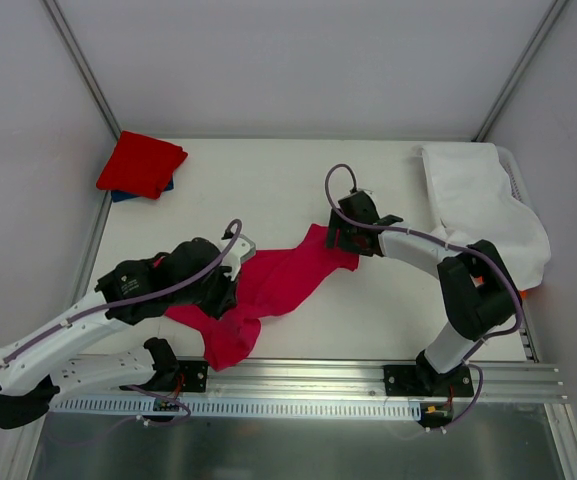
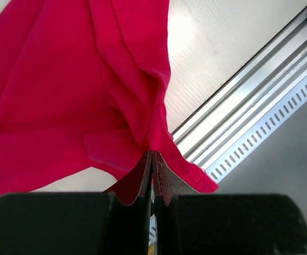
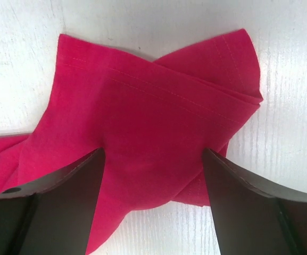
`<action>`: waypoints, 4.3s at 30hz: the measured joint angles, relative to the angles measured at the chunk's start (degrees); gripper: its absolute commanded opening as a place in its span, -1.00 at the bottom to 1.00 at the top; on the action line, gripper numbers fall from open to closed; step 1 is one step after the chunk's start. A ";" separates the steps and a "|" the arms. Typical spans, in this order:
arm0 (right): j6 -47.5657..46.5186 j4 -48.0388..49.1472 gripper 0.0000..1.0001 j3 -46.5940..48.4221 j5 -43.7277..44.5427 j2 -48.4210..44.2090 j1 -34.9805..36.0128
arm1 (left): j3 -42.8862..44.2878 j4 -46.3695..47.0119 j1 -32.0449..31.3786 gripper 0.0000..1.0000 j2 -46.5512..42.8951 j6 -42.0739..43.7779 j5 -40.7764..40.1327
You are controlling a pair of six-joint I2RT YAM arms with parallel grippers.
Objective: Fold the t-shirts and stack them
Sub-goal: Flatten the tshirt out
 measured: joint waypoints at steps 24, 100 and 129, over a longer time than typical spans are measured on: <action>-2.43 -0.17 0.55 2.97 1.73 -1.44 -7.87 | -6.62 6.82 0.00 -1.00 -1.92 -0.07 0.22; 2.89 -3.52 -0.98 15.34 2.78 15.04 0.11 | -13.09 13.60 0.04 -1.00 -2.23 -0.44 1.09; 2.12 -11.28 -0.99 16.41 10.60 8.81 2.12 | -13.22 13.92 0.57 -1.00 -1.09 -0.46 1.09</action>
